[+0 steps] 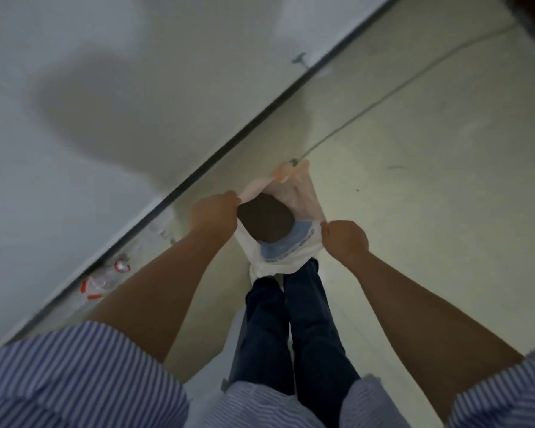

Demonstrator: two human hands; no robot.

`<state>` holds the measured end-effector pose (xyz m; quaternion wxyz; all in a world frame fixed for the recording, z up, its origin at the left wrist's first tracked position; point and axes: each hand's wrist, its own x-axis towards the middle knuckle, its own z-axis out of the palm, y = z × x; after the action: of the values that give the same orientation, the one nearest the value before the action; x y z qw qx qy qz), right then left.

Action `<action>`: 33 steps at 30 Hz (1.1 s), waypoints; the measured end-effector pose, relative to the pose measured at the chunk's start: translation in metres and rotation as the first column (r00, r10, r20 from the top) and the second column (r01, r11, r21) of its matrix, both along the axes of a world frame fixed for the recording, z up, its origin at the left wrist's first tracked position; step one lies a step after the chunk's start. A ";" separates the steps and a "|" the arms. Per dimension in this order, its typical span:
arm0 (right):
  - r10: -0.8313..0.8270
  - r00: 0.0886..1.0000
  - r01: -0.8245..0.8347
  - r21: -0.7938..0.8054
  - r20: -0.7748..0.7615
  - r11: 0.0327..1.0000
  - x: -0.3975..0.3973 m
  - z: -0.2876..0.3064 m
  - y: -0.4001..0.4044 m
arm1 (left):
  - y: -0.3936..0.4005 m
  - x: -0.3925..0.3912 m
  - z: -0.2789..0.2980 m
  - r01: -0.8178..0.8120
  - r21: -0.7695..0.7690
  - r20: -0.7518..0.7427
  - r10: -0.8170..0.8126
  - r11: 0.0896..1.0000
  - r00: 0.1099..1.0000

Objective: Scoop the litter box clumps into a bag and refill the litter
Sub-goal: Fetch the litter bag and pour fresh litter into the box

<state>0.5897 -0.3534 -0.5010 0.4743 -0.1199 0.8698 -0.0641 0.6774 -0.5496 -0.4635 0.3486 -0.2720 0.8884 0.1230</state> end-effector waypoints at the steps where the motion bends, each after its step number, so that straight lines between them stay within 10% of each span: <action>1: -0.044 0.999 0.044 0.019 0.003 0.999 0.000 0.007 0.021 | 0.014 -0.014 0.006 0.067 0.005 -0.008 -0.066 0.998 0.998; 8: -0.372 0.928 0.371 0.117 -0.018 0.921 -0.005 0.045 0.196 | 0.170 -0.114 0.019 0.454 0.088 -0.095 -0.446 0.887 0.890; 16: -0.659 0.725 0.673 -0.003 -0.201 0.740 -0.033 0.093 0.411 | 0.430 -0.228 0.064 0.863 -0.104 -0.146 -0.866 0.494 0.478; 21: -0.701 0.611 0.763 0.038 -0.367 0.645 -0.056 0.118 0.544 | 0.593 -0.276 0.087 0.930 -0.106 -0.189 -0.925 0.352 0.329; 26: -0.720 0.566 0.821 0.199 -0.401 0.535 -0.079 0.137 0.679 | 0.744 -0.329 0.092 0.974 -0.227 -0.369 -0.924 -0.019 -0.104; 33: -0.753 0.251 0.968 0.150 -0.608 0.201 -0.083 0.140 0.853 | 0.952 -0.362 0.111 0.935 -0.233 -0.250 -0.913 -0.266 -0.322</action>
<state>0.5063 0.4993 -0.3609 0.1689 0.5215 0.8334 -0.0703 0.3155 0.4020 -0.3528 0.1578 0.5804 0.7882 -0.1302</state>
